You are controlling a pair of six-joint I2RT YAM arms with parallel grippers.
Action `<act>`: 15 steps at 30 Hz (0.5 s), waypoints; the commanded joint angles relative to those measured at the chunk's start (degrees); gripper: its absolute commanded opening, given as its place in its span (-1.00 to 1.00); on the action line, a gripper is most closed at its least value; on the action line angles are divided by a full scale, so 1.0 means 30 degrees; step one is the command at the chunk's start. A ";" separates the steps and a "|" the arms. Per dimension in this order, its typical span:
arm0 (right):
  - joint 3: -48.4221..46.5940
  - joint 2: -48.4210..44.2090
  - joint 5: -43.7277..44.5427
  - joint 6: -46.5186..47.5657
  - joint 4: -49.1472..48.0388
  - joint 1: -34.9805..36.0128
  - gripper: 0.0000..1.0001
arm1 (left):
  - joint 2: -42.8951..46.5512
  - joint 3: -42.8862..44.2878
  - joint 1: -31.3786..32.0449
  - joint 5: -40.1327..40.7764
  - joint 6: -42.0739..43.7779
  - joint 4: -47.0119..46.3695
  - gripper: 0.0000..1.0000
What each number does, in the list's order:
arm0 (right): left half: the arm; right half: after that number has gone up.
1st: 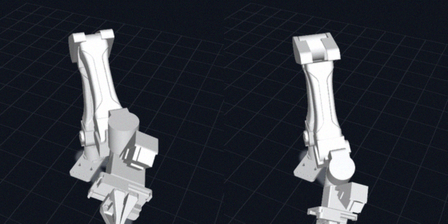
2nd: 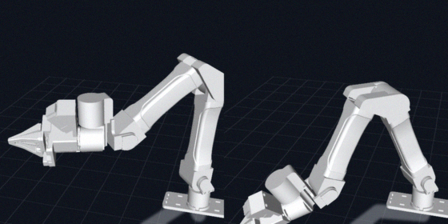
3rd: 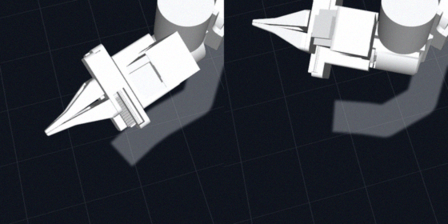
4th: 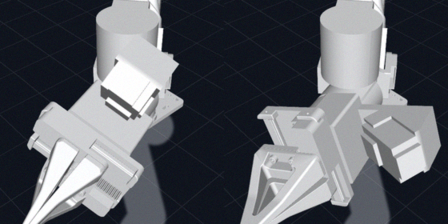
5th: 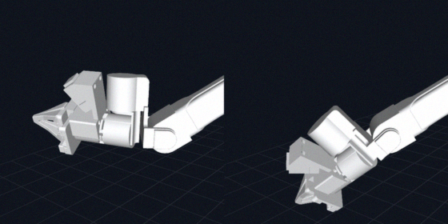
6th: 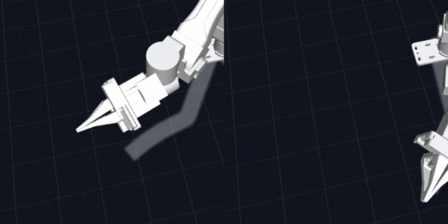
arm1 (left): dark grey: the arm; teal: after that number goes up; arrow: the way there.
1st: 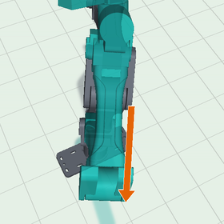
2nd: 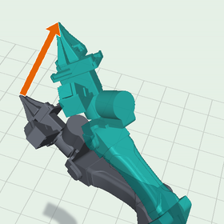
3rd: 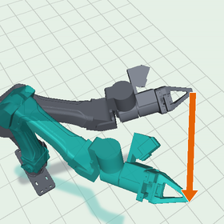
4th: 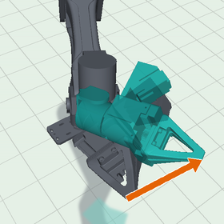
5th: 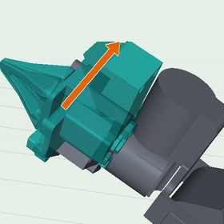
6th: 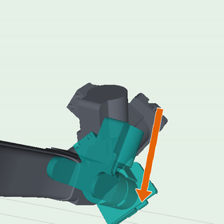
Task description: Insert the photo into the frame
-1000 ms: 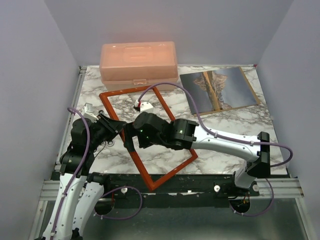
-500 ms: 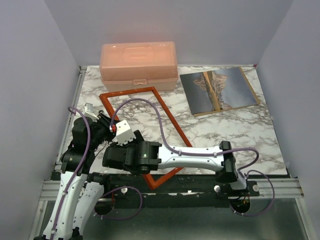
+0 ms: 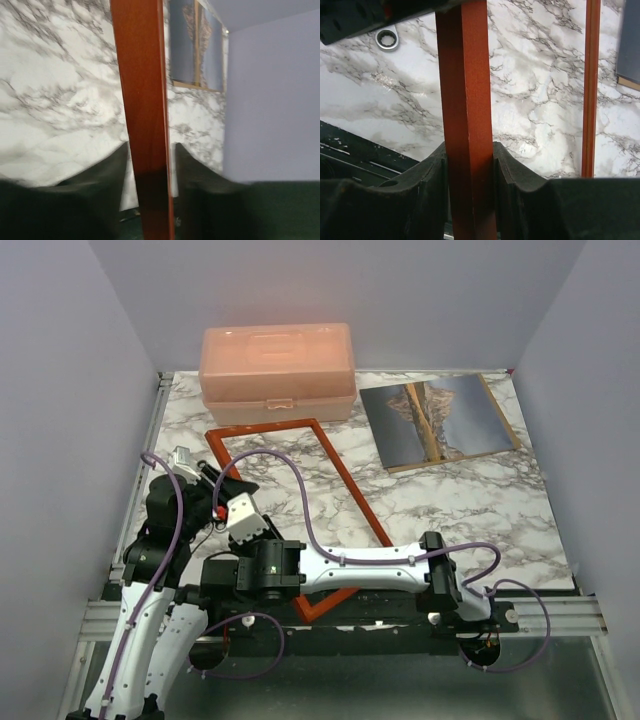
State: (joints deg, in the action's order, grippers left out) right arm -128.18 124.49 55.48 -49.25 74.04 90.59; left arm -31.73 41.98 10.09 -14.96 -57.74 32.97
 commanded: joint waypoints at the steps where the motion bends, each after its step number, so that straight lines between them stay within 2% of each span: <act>1: 0.0775 -0.1309 0.0901 0.0390 -0.0471 -0.0049 -0.99 | 0.0427 -0.0018 -0.0167 0.0216 0.1265 -0.0209 0.40; 2: 0.0934 -0.1508 0.0660 0.0405 -0.0755 -0.0071 -0.99 | 0.0510 0.0033 -0.0169 0.0212 0.1314 -0.0210 0.74; 3: 0.1183 -0.1767 0.0349 0.0525 -0.1082 -0.0078 -0.99 | 0.0620 0.0079 -0.0169 0.0211 0.1343 -0.0181 0.93; 9: 0.3550 -0.4363 -0.2263 0.1361 -0.4392 -0.0737 -0.99 | 0.1128 0.0585 -0.0169 0.0146 0.1829 -0.0093 0.97; 15: 0.7768 -0.8598 -0.6854 0.2167 -0.9476 -0.2564 -0.99 | 0.1445 0.0887 -0.0165 0.0356 0.2261 0.0142 0.98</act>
State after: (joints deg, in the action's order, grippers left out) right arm -110.34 107.11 44.14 -42.96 60.75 86.63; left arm -28.51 42.68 9.80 -14.63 -52.99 32.91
